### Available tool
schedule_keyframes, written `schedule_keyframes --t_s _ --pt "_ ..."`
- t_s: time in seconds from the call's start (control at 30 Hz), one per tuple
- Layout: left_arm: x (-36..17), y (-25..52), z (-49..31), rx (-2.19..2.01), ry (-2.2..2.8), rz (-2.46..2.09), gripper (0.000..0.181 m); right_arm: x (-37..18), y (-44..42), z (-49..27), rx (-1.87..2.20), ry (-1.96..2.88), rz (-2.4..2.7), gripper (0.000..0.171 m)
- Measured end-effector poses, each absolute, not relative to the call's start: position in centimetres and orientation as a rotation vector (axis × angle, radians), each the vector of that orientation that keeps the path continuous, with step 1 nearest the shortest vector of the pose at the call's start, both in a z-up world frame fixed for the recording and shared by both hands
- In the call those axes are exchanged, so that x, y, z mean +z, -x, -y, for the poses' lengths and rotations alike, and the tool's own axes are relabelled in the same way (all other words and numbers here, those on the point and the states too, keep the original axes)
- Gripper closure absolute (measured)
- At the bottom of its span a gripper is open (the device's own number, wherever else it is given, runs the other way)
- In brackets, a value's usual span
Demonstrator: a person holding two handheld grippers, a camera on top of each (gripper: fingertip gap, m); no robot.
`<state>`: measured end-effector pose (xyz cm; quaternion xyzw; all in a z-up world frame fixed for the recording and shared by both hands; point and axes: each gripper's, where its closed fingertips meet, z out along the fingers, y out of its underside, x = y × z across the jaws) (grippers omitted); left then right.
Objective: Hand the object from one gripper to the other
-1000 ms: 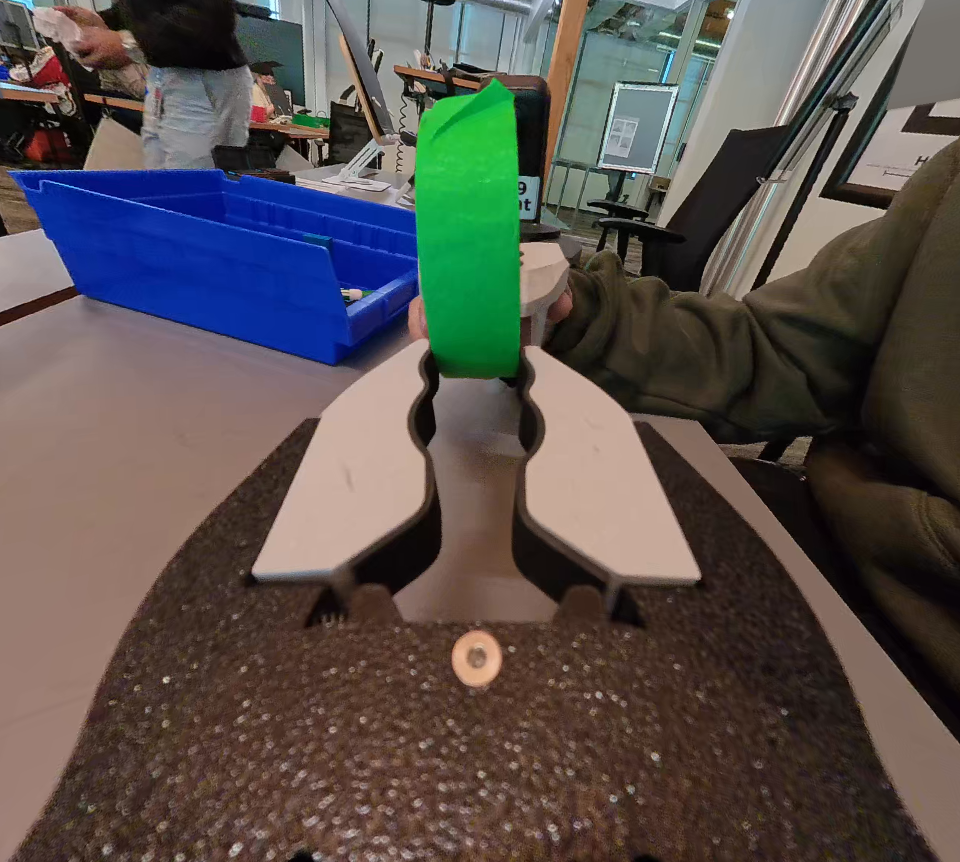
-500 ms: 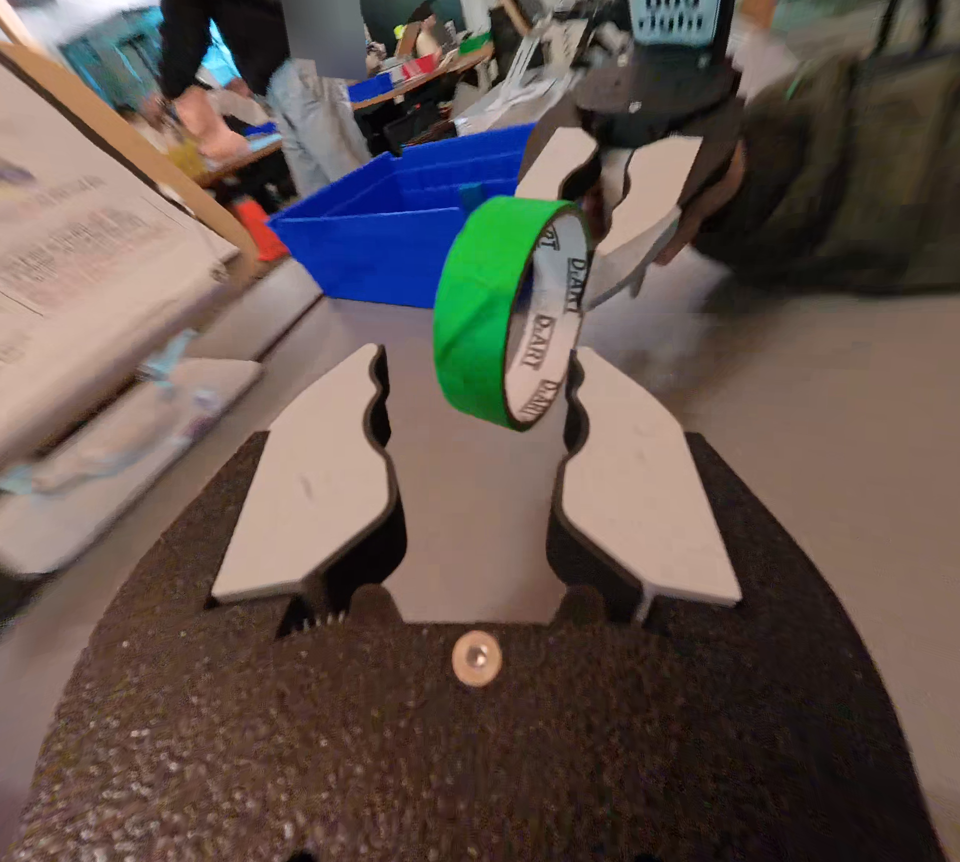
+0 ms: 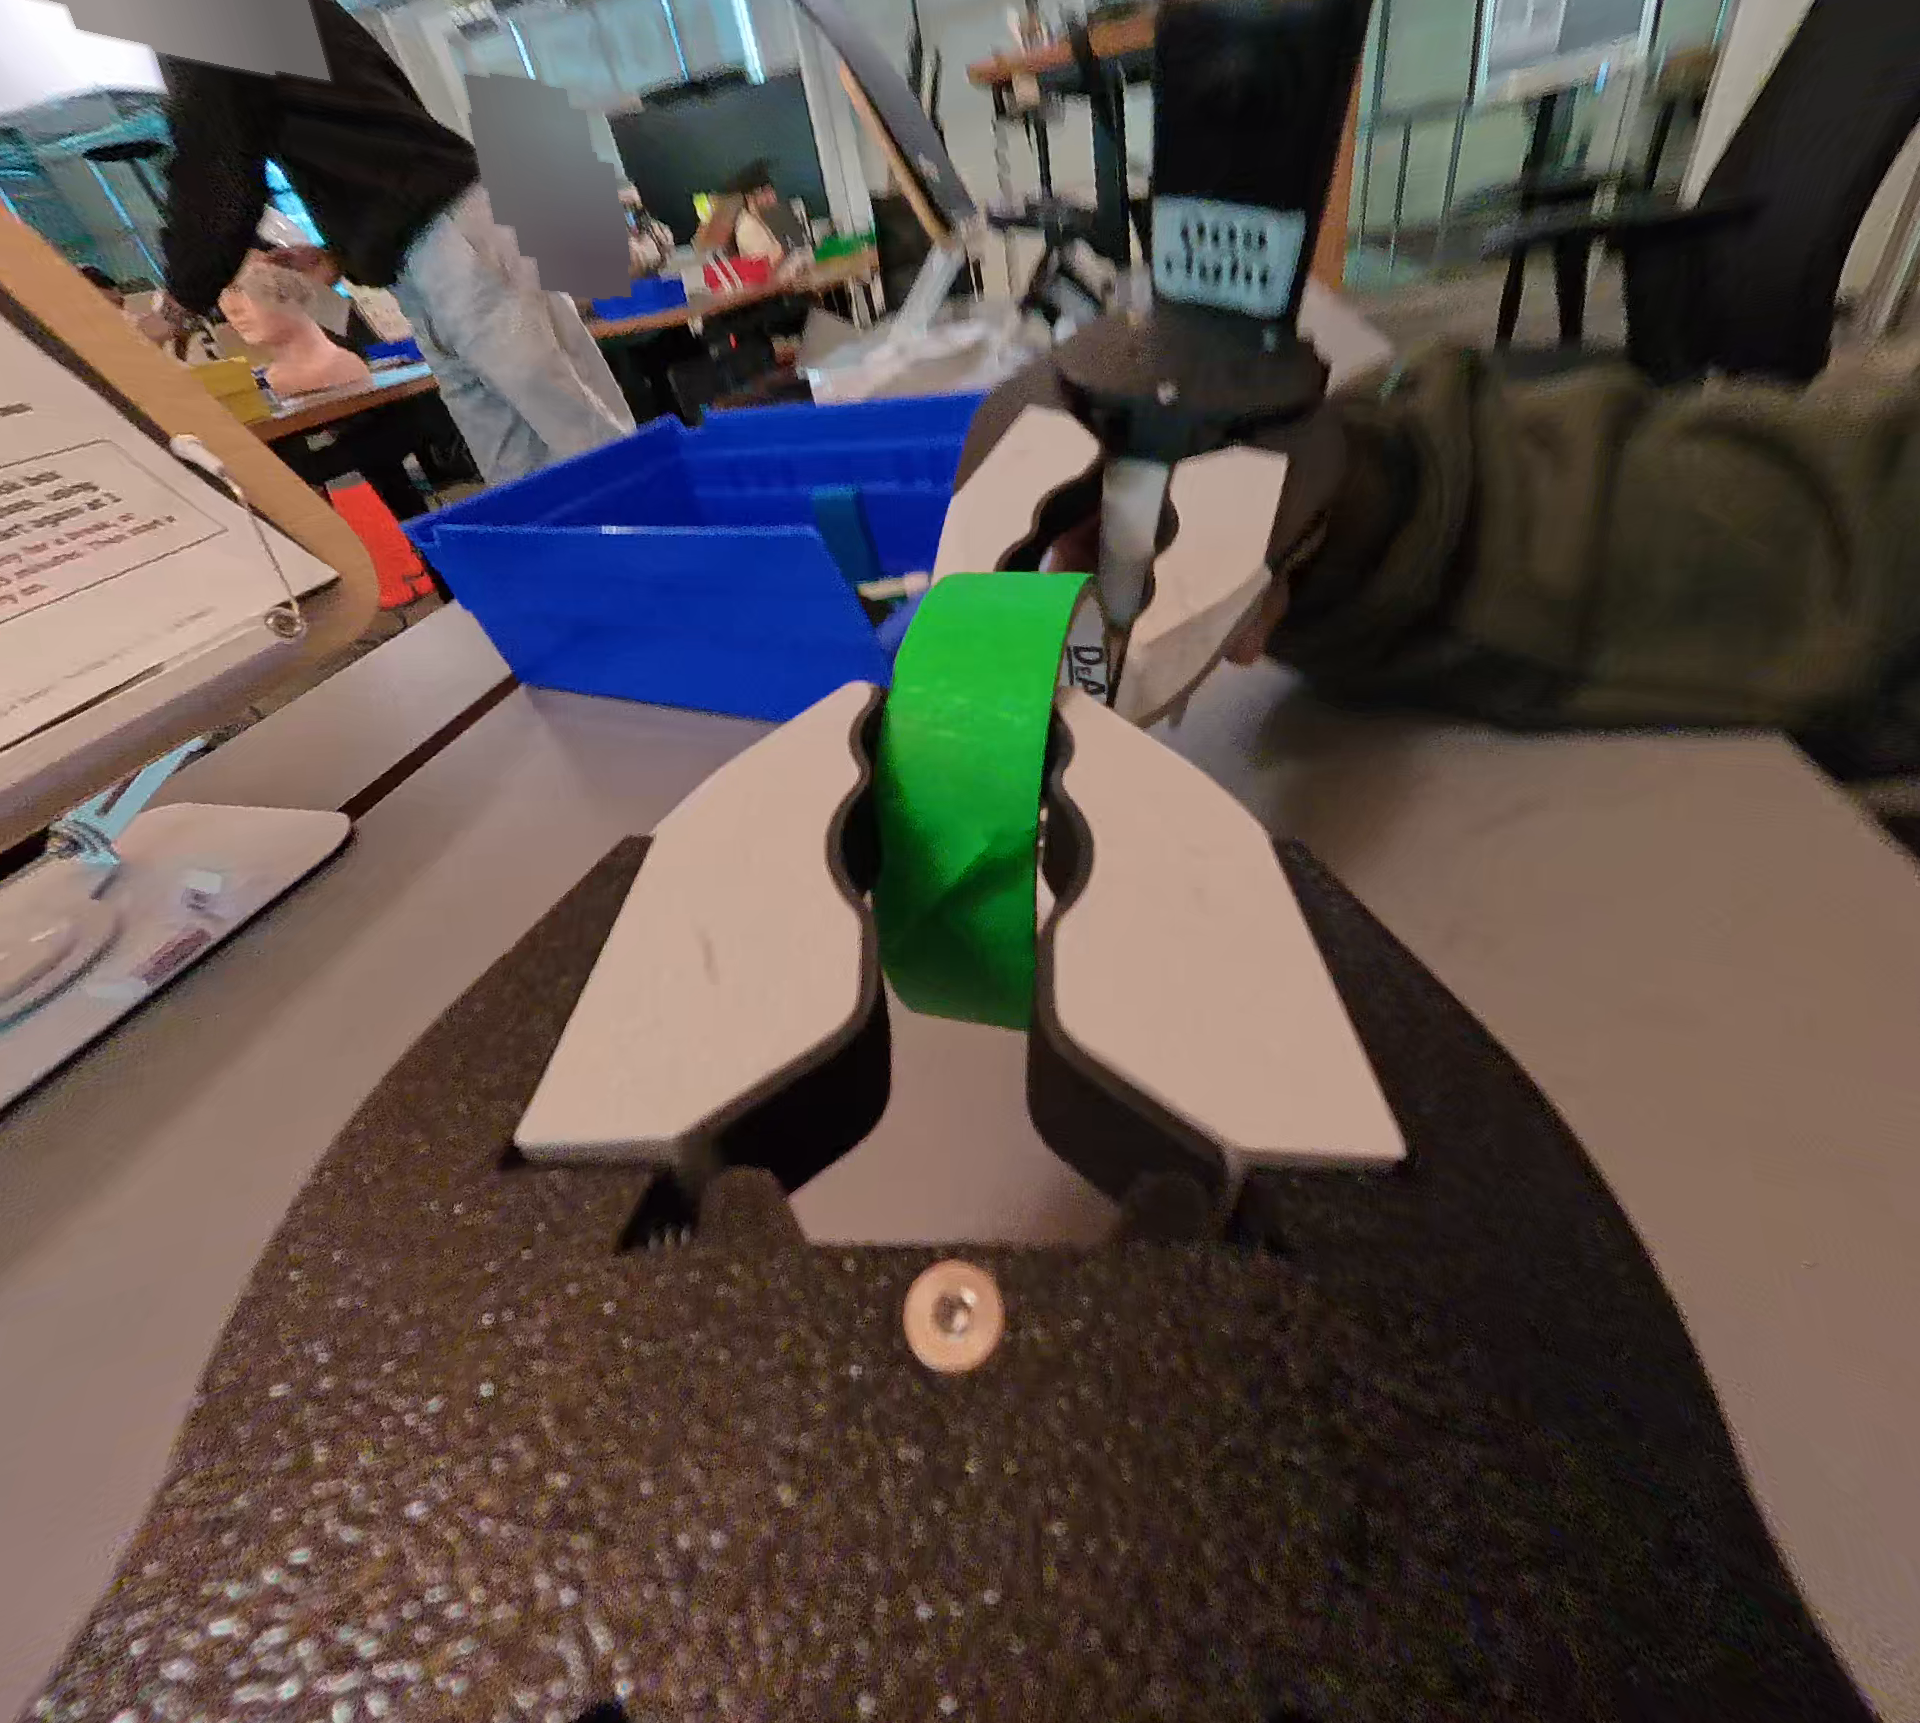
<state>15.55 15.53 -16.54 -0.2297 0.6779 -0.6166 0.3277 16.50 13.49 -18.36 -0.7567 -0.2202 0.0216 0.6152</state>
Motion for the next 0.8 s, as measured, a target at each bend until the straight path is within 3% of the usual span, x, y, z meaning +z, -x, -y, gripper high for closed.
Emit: schedule_keyframes --t_s 0.1,0.2,0.37,0.43,0.7,0.8 --pt "-13.7 -15.7 -16.7 -1.857 0.694 -1.525 0.155 -17.2 -17.2 -14.0 0.156 1.682 0.34 0.113" --pt "-11.9 -15.8 -17.8 -2.045 0.77 -1.297 0.155 -16.6 -16.4 -14.6 0.323 1.62 0.227 0.107" --pt "-12.0 -16.1 -17.5 -2.106 0.803 -1.219 0.155 -15.0 -16.2 -15.9 0.362 1.501 0.087 0.115" --pt "-12.1 -16.2 -17.2 -2.099 0.796 -1.218 0.155 -15.3 -16.2 -16.1 0.348 1.51 0.075 0.144" --pt "-13.9 -15.9 -15.3 -1.952 0.71 -1.487 0.153 -16.3 -16.8 -14.3 0.328 1.656 0.257 0.147" --pt "-14.6 -15.6 -15.1 -1.757 0.605 -1.612 0.135 -18.3 -18.1 -12.9 0.185 1.815 0.372 0.146"
